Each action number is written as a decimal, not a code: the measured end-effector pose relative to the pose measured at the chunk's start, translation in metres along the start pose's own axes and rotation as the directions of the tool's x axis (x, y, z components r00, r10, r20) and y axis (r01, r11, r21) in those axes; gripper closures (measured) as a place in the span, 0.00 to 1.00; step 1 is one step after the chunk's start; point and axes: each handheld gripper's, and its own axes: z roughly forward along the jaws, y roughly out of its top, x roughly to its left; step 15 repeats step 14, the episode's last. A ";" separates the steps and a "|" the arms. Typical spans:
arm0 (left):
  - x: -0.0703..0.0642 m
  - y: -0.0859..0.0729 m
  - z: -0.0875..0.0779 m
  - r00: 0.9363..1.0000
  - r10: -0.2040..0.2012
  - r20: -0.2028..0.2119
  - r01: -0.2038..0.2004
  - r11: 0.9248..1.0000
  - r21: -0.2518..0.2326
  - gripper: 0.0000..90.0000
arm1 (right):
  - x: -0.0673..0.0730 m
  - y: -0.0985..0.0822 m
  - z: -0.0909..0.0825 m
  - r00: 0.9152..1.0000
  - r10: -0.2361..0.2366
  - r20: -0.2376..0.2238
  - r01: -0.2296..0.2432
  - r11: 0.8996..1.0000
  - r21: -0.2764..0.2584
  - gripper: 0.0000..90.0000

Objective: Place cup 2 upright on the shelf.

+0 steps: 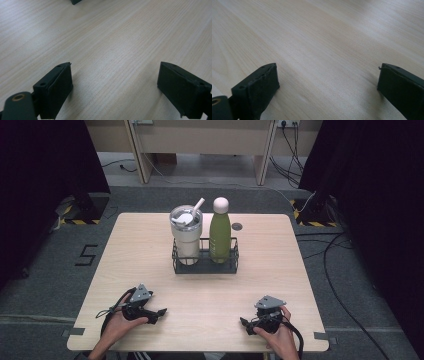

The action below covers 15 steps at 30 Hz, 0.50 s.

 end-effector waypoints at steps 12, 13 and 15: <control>0.000 0.000 0.000 1.000 0.000 0.000 0.000 1.000 0.000 0.13 | -0.001 0.000 0.001 1.000 0.000 0.006 0.000 1.000 0.008 0.00; 0.000 0.000 0.000 1.000 0.000 0.000 0.000 1.000 0.000 0.13 | -0.001 0.000 0.001 1.000 -0.001 0.007 0.000 1.000 0.008 0.00; 0.000 0.000 0.000 1.000 0.000 0.000 0.000 1.000 0.000 0.13 | -0.001 0.000 0.001 1.000 0.000 0.007 0.000 1.000 0.008 0.00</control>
